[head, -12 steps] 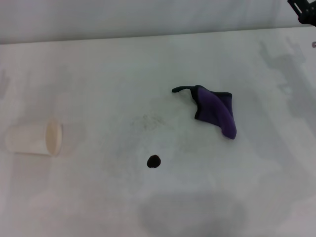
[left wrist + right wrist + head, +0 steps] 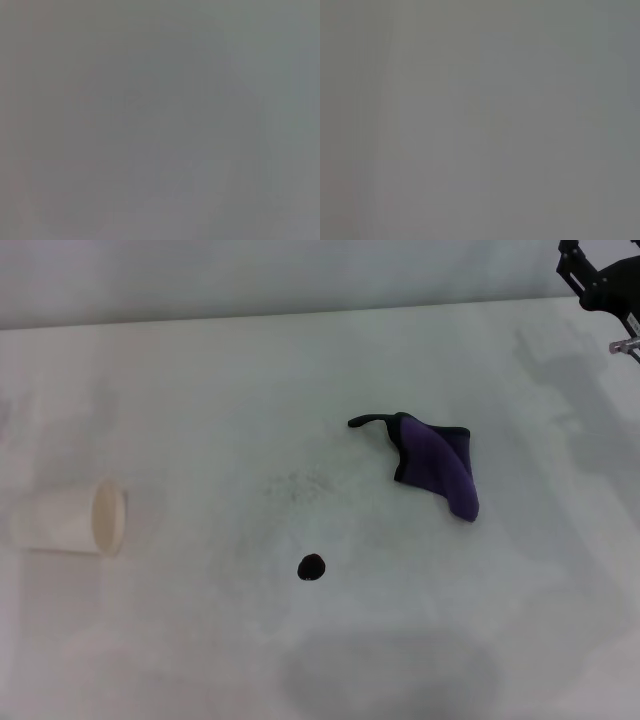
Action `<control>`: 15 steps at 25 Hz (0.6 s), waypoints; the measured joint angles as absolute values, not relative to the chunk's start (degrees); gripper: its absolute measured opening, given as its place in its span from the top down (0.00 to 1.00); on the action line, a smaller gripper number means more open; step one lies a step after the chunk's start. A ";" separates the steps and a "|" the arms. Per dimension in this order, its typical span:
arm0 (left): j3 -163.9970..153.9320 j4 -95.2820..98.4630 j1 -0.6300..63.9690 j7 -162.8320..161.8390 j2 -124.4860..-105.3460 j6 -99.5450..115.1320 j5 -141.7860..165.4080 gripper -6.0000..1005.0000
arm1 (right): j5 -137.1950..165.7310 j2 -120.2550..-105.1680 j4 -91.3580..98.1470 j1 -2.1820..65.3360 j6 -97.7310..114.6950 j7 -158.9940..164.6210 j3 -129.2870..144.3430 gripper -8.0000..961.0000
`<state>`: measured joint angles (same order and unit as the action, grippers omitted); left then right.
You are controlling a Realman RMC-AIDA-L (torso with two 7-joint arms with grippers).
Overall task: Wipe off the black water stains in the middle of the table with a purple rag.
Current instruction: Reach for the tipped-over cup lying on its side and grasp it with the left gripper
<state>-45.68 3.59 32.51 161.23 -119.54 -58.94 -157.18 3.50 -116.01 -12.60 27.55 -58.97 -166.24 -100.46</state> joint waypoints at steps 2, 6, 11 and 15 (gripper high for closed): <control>-45.73 3.58 32.54 161.11 -119.53 -59.12 -157.02 0.12 | 3.27 -116.05 -12.63 27.87 -57.31 -166.27 -100.71 0.15; -46.60 4.04 31.84 157.63 -119.24 -60.15 -156.56 0.12 | 3.06 -116.00 -12.47 28.30 -54.54 -166.18 -100.95 0.15; -50.95 10.88 27.68 145.85 -118.57 -59.75 -152.67 0.12 | 3.06 -116.00 -12.43 28.16 -54.12 -166.14 -100.86 0.15; -51.06 15.08 24.67 140.54 -118.53 -60.01 -149.55 0.12 | 3.07 -115.93 -12.40 28.02 -54.06 -166.14 -100.84 0.15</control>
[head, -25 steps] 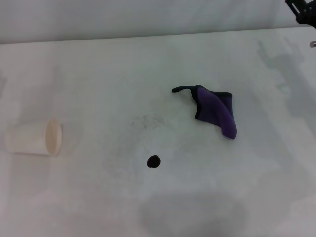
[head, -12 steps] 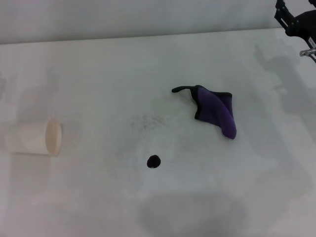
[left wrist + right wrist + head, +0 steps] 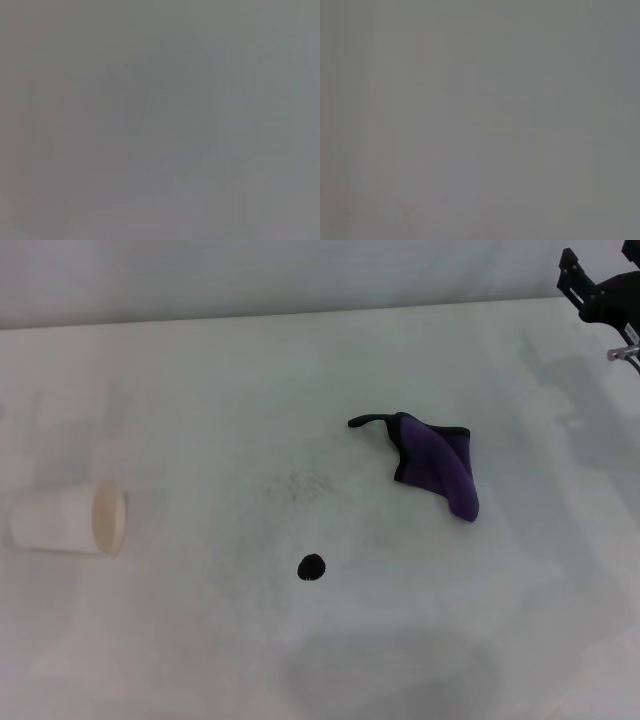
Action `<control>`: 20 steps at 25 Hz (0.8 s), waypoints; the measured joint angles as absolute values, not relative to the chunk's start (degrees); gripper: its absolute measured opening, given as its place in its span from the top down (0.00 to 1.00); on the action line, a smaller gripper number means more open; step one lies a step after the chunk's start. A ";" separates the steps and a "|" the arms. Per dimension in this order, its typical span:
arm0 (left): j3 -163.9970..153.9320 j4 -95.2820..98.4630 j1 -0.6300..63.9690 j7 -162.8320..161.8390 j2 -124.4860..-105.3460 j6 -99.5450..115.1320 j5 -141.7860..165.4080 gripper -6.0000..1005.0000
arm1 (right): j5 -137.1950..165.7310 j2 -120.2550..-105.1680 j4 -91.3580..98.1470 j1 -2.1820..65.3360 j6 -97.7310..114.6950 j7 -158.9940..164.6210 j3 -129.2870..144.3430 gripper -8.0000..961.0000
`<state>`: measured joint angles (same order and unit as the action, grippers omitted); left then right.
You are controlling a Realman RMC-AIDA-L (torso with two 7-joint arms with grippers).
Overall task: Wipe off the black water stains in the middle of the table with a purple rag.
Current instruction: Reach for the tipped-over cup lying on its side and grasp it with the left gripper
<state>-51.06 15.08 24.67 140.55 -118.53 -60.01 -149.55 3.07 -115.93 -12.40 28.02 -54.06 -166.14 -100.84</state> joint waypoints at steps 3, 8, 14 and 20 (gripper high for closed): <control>-51.10 17.64 22.99 135.14 -117.92 -60.08 -145.56 0.12 | 3.07 -115.81 -12.39 27.71 -54.10 -166.14 -100.98 0.15; -50.58 18.77 21.65 131.01 -116.84 -59.63 -142.28 0.12 | 2.88 -115.75 -12.40 27.24 -54.42 -166.14 -101.02 0.15; -50.82 19.41 20.20 131.01 -117.20 -60.39 -141.80 0.12 | 2.64 -115.75 -12.67 26.61 -54.56 -166.15 -101.07 0.15; -51.54 23.61 20.24 118.09 -114.46 -61.27 -130.06 0.12 | 2.63 -115.77 -12.54 25.97 -55.69 -166.17 -101.07 0.15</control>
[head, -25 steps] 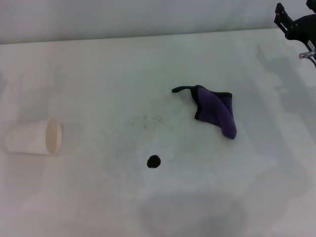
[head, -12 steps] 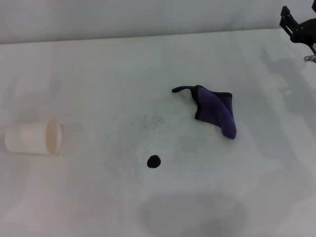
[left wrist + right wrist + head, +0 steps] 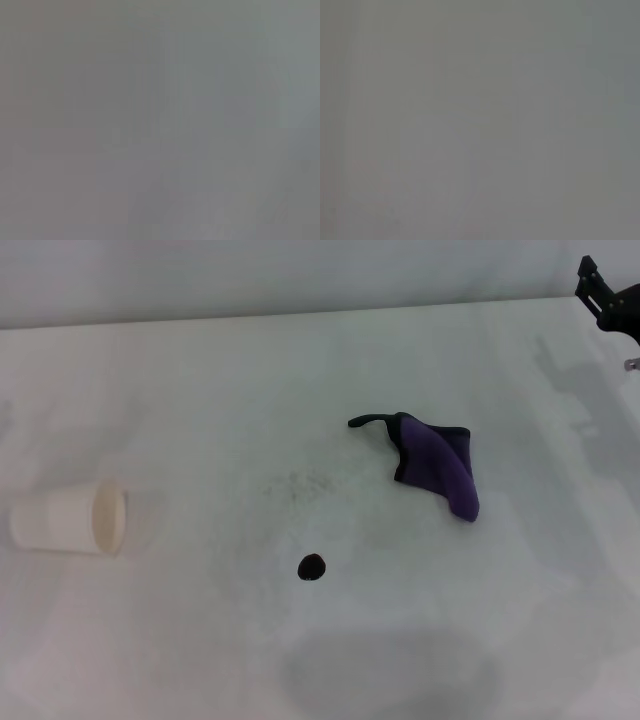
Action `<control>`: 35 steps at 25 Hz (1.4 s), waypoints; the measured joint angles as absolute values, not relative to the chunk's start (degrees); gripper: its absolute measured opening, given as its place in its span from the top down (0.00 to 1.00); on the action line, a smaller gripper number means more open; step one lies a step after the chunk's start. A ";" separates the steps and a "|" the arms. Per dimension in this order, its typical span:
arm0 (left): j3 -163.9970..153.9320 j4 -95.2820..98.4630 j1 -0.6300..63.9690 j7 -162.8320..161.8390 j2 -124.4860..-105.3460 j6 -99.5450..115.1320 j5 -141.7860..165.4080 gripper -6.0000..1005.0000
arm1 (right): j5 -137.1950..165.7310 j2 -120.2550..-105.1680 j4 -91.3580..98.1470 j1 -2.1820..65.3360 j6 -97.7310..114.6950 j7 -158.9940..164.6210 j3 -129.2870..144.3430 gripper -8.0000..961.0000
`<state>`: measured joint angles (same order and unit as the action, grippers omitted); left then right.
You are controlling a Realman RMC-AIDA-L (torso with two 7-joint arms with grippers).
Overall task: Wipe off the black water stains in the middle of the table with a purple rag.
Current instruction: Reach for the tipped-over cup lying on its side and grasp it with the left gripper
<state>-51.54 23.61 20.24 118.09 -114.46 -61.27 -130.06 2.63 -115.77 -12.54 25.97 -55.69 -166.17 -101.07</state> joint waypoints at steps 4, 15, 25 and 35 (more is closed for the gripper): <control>-51.59 26.78 21.07 107.43 -111.79 -61.55 -119.67 0.12 | 2.63 -115.83 -12.54 25.47 -55.97 -166.19 -101.07 0.15; -50.45 33.08 20.05 94.56 -109.08 -64.17 -108.60 0.12 | 2.64 -115.89 -12.49 25.48 -56.08 -165.99 -101.07 0.15; -48.86 34.31 19.29 94.14 -105.84 -74.47 -103.80 0.12 | 2.63 -115.93 -12.52 25.49 -56.08 -165.40 -101.07 0.15; -48.79 53.19 24.70 81.41 -100.92 -93.96 -69.57 0.12 | 2.63 -115.96 -12.48 25.65 -56.12 -165.35 -100.77 0.15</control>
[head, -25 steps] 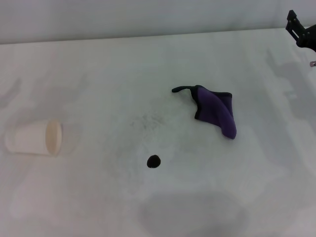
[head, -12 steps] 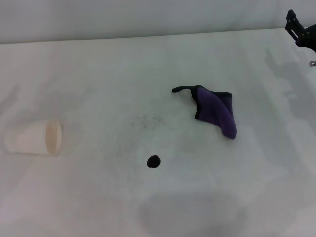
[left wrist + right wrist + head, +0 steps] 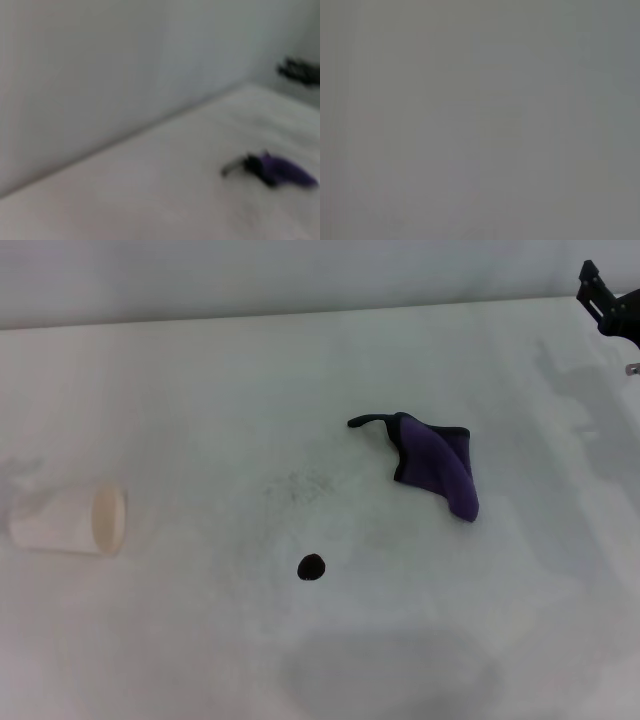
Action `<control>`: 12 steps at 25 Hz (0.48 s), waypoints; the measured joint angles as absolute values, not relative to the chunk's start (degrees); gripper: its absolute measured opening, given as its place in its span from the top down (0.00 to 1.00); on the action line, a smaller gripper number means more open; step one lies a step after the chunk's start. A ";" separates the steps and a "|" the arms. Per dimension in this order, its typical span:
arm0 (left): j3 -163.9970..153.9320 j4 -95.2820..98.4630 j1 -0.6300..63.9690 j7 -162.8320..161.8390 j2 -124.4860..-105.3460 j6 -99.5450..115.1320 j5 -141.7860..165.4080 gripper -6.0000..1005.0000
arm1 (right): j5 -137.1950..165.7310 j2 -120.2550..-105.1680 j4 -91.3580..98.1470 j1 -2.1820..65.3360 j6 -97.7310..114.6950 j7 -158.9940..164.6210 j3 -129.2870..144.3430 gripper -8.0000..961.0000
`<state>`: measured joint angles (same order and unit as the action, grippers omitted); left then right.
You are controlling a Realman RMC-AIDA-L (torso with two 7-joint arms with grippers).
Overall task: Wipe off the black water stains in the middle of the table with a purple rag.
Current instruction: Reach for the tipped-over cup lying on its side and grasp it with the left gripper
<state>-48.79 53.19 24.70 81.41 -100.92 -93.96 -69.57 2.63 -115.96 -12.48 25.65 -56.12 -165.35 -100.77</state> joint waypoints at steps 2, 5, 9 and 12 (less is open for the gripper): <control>-48.78 54.85 25.60 81.21 -100.82 -95.62 -66.73 0.12 | 2.64 -115.98 -12.50 25.76 -56.12 -165.35 -100.64 0.15; -48.90 60.00 29.96 79.04 -101.13 -99.82 -55.58 0.12 | 2.64 -116.02 -12.62 25.95 -56.15 -165.33 -100.47 0.15; -49.24 62.86 33.22 78.58 -102.32 -101.08 -46.87 0.12 | 2.64 -116.16 -12.71 26.00 -56.17 -164.87 -100.44 0.15; -49.89 66.19 36.46 80.39 -104.76 -101.24 -38.76 0.12 | 2.63 -116.19 -12.59 26.01 -56.16 -163.18 -100.38 0.15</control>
<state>-49.89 66.19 36.46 80.39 -104.76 -101.24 -38.76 2.63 -116.19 -12.59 26.01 -56.16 -163.18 -100.38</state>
